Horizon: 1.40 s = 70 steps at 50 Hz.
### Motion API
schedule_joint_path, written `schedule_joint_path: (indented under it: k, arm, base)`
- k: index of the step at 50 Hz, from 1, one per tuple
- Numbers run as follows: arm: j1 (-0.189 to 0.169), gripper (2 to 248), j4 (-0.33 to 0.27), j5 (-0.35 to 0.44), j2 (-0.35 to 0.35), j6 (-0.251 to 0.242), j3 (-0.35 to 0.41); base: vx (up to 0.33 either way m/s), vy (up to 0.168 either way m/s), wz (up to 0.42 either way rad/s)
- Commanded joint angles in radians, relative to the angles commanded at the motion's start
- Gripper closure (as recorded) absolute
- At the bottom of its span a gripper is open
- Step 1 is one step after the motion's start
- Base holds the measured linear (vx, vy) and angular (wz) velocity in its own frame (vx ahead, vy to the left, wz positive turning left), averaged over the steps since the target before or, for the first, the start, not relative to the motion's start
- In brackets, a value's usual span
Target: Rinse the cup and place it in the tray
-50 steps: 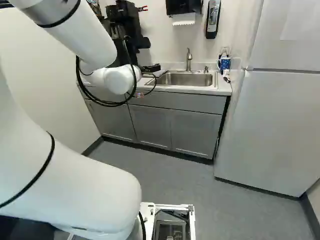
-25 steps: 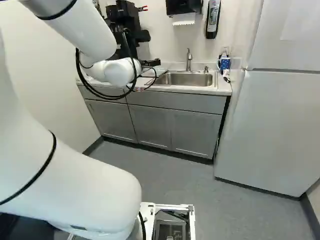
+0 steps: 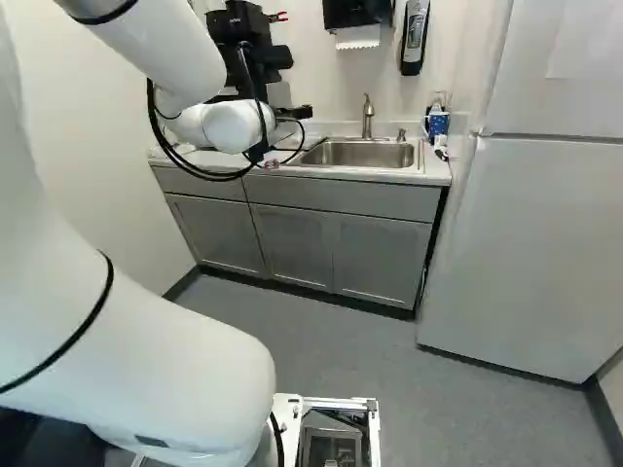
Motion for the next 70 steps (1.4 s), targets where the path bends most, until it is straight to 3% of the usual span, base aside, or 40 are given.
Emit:
schedule_joint_path:
  k: [70]
  arm:
    - [0.0,3,0.0,-0.143,-0.042,0.0,-0.183]
  base:
    - [0.0,0.0,0.0]
